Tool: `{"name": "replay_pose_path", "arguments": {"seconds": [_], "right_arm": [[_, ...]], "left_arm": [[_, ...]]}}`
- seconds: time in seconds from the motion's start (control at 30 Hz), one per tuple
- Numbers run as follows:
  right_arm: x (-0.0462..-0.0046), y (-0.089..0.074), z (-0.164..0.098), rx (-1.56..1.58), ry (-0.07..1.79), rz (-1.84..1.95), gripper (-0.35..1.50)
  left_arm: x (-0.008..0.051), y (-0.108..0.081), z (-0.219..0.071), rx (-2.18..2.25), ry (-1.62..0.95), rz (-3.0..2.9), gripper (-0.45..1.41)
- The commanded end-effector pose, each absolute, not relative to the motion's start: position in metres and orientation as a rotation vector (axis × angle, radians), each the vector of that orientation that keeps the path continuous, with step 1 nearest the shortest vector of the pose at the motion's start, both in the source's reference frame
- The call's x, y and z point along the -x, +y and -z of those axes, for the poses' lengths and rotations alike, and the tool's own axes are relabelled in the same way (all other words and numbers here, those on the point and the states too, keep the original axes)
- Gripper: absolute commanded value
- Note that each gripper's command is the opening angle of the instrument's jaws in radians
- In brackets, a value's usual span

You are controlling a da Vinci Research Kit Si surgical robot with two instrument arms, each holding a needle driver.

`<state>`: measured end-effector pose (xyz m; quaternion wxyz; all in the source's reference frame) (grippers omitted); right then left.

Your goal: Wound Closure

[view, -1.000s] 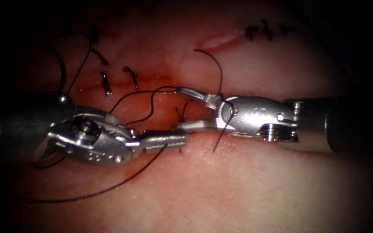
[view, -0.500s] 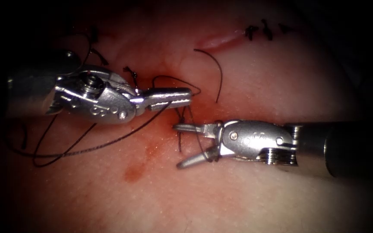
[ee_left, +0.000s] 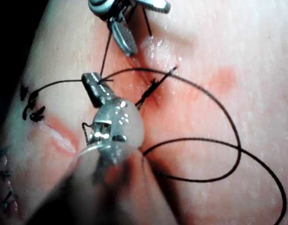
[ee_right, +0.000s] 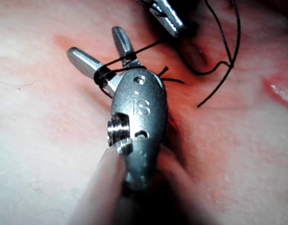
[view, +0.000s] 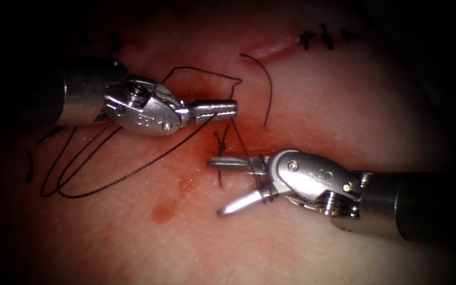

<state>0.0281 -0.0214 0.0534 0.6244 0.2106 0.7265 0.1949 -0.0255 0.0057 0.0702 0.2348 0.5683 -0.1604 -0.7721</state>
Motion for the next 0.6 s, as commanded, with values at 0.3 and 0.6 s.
{"name": "replay_pose_path", "arguments": {"seconds": [0.3,0.6], "right_arm": [[-0.0268,-0.0192,-0.053,-0.383,1.78,-0.648,0.66],[-0.0253,-0.0182,-0.0539,-0.286,1.586,-0.99,0.12]], "left_arm": [[0.0252,0.0044,-0.0717,-1.544,-0.417,2.122,-0.45],[0.025,0.001,-0.0725,-1.522,-0.387,2.128,-0.45]]}}
